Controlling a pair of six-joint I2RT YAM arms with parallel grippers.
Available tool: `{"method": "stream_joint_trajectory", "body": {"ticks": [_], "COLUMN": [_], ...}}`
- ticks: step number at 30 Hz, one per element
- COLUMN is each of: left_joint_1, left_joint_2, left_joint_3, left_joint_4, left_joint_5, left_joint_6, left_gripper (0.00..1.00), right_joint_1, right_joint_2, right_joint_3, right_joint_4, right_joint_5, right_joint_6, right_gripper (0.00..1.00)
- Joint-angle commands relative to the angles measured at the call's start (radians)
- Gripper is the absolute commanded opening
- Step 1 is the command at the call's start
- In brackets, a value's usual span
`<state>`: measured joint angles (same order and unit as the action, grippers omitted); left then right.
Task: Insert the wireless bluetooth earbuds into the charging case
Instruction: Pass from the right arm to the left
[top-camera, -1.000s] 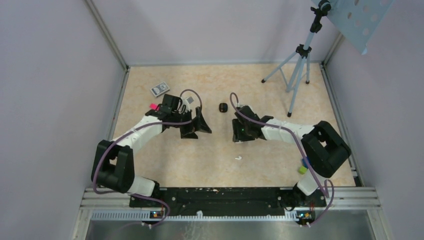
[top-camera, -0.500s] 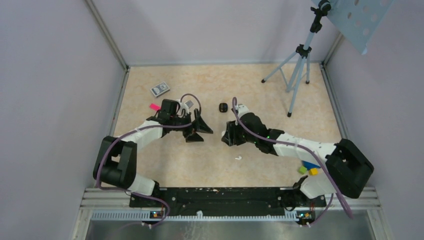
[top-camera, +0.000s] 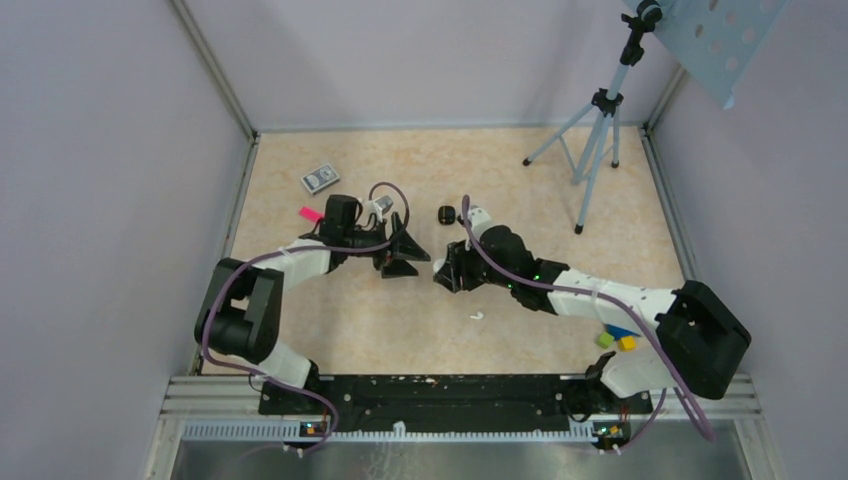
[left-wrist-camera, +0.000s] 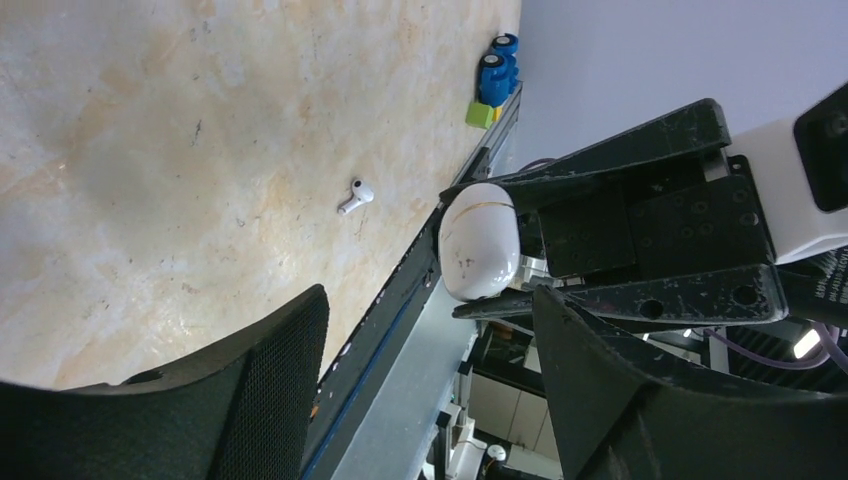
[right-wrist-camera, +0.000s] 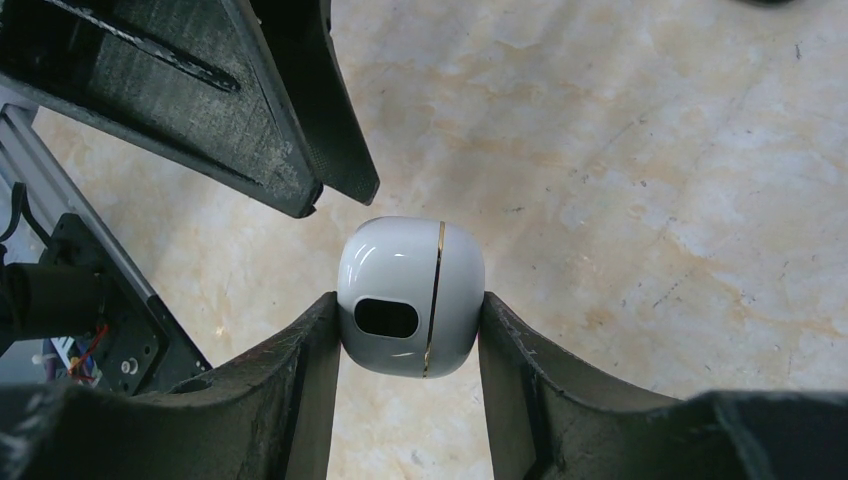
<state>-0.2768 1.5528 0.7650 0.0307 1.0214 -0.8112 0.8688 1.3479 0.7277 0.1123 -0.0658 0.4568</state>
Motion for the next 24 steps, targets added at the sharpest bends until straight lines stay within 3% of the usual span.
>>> {"method": "stream_joint_trajectory", "body": {"ticks": [1, 6, 15, 18, 22, 24], "left_joint_1": [-0.015, -0.049, -0.121, -0.123, -0.125, -0.126], "left_joint_2": [-0.007, 0.018, 0.041, 0.048, 0.054, 0.052], "left_joint_3": [0.018, 0.070, 0.080, 0.085, 0.094, 0.094], "left_joint_4": [0.119, 0.084, 0.076, 0.067, 0.050, 0.047], "left_joint_5": [0.025, 0.034, 0.033, 0.037, 0.041, 0.044], "left_joint_6": [-0.052, -0.028, -0.016, -0.006, 0.004, 0.003], "left_gripper": [0.78, 0.76, 0.57, 0.48, 0.26, 0.24], "right_joint_1": [0.014, 0.017, 0.017, 0.018, 0.017, 0.017], "right_joint_2": [0.008, 0.017, 0.026, 0.025, 0.029, 0.030], "right_joint_3": [0.045, 0.053, 0.075, 0.077, 0.088, 0.089], "right_joint_4": [0.055, 0.063, 0.061, 0.065, 0.061, 0.061], "right_joint_5": [-0.013, -0.022, -0.014, -0.013, -0.010, -0.005], "right_joint_6": [-0.024, -0.025, -0.031, -0.030, -0.032, -0.033], "right_gripper": [0.32, 0.31, 0.31, 0.31, 0.31, 0.31]}}
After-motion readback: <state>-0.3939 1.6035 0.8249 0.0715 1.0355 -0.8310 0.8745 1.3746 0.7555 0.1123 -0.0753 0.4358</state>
